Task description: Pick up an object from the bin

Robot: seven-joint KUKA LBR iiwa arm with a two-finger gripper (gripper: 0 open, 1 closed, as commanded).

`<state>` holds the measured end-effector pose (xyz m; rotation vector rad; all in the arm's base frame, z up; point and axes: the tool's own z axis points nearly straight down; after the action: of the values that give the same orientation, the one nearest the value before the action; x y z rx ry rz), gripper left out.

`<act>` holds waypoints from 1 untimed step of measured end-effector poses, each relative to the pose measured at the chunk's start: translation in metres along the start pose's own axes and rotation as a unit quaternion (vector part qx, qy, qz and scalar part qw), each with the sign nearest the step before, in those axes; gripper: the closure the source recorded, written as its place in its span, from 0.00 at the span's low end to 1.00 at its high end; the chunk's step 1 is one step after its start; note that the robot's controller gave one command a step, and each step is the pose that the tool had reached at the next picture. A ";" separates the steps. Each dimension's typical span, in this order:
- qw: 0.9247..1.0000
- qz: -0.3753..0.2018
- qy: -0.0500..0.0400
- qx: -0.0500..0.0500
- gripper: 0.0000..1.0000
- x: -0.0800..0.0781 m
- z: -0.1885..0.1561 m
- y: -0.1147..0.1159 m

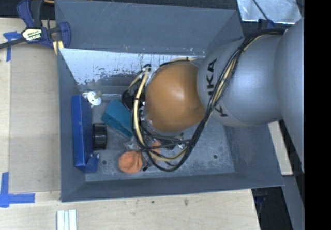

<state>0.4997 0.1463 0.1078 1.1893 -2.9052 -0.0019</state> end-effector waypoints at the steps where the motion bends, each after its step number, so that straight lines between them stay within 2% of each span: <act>1: 1.000 0.000 -0.002 0.001 1.00 -0.001 -0.014 -0.001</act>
Offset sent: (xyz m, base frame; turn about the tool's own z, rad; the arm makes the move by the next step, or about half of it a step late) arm 0.0000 -0.0001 0.0226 0.0000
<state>0.5008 0.1465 0.1213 1.1908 -2.9085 -0.0009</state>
